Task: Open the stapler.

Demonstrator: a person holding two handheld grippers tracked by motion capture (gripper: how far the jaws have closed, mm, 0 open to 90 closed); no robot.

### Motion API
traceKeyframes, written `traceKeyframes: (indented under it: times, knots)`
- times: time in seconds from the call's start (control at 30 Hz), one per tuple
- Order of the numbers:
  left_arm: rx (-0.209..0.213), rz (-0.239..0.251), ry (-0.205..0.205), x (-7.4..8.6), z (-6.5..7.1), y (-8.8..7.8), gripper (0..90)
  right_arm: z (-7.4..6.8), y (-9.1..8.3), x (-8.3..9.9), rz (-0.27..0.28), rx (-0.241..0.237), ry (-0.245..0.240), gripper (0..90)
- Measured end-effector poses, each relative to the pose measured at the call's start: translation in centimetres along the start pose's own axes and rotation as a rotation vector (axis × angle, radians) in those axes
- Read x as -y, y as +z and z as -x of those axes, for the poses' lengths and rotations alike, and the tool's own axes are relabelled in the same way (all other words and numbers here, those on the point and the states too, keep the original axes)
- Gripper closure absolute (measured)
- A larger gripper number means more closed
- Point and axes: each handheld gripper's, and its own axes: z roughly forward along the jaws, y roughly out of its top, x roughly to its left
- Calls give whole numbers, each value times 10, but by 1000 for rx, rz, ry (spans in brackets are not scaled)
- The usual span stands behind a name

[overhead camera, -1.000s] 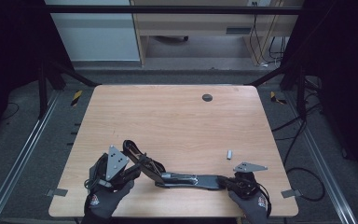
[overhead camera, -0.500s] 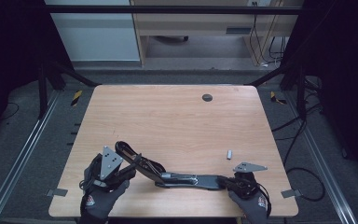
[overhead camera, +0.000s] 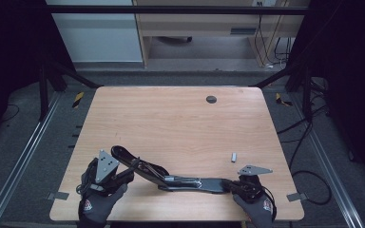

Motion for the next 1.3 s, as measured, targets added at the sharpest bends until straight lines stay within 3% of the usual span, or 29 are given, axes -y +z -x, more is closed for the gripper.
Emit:
traceKeyframes:
  times: [0.4, 0.87, 1.3]
  knots:
    - [-12, 8, 20, 0, -1, -1, 428, -1, 0, 0, -1, 0, 0, 900]
    - [6, 0, 19, 1, 0, -8, 345, -2, 0, -1, 0, 0, -8, 877]
    - [7, -22, 9, 19, -8, -26, 332, -2, 0, -1, 0, 2, -15, 873]
